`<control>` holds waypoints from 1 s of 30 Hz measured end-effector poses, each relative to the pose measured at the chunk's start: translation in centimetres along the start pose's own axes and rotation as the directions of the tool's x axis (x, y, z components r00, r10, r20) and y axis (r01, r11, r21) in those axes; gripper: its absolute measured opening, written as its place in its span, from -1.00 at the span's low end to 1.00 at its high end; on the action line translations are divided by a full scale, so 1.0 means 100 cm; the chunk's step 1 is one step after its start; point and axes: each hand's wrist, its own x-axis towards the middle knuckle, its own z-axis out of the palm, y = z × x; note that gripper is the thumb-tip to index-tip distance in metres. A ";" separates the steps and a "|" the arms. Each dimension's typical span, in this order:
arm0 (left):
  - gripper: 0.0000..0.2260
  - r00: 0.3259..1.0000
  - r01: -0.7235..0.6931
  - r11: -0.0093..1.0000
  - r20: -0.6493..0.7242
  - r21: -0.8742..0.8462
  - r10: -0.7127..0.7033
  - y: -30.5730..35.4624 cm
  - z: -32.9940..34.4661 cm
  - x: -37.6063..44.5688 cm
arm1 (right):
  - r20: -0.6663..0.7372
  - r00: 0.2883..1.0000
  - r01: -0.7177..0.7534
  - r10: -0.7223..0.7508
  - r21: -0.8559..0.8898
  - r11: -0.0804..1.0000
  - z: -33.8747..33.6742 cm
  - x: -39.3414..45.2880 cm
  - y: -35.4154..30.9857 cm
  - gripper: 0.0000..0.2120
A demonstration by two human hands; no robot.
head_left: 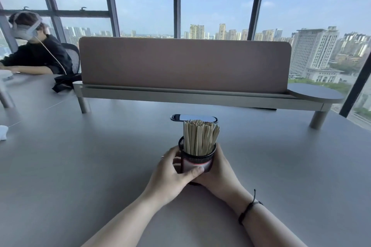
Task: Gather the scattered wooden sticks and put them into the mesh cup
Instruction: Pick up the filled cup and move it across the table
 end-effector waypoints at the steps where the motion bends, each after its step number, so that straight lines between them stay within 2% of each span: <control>1: -0.57 1.000 0.008 1.000 -0.003 -0.005 -0.008 -0.002 -0.001 0.006 | -0.007 1.000 0.006 -0.006 -0.007 1.000 0.002 0.005 0.000 -0.37; 8: -0.61 0.996 0.044 0.998 -0.069 -0.041 -0.047 -0.023 -0.006 0.054 | -0.064 0.997 -0.037 0.030 -0.109 0.993 0.023 0.060 0.010 -0.40; 12: -0.68 0.990 0.041 0.999 -0.135 0.010 -0.040 -0.039 -0.012 0.087 | -0.055 0.997 -0.067 0.060 -0.133 0.989 0.039 0.102 0.013 -0.42; 19: -0.75 0.985 0.042 0.995 -0.172 0.090 -0.026 -0.065 -0.019 0.150 | -0.052 0.996 -0.083 0.075 -0.179 0.980 0.055 0.172 0.028 -0.43; 30: -0.73 0.982 0.065 0.985 -0.184 0.162 -0.034 -0.082 -0.019 0.183 | -0.059 0.996 -0.084 0.073 -0.207 0.975 0.065 0.207 0.042 -0.34</control>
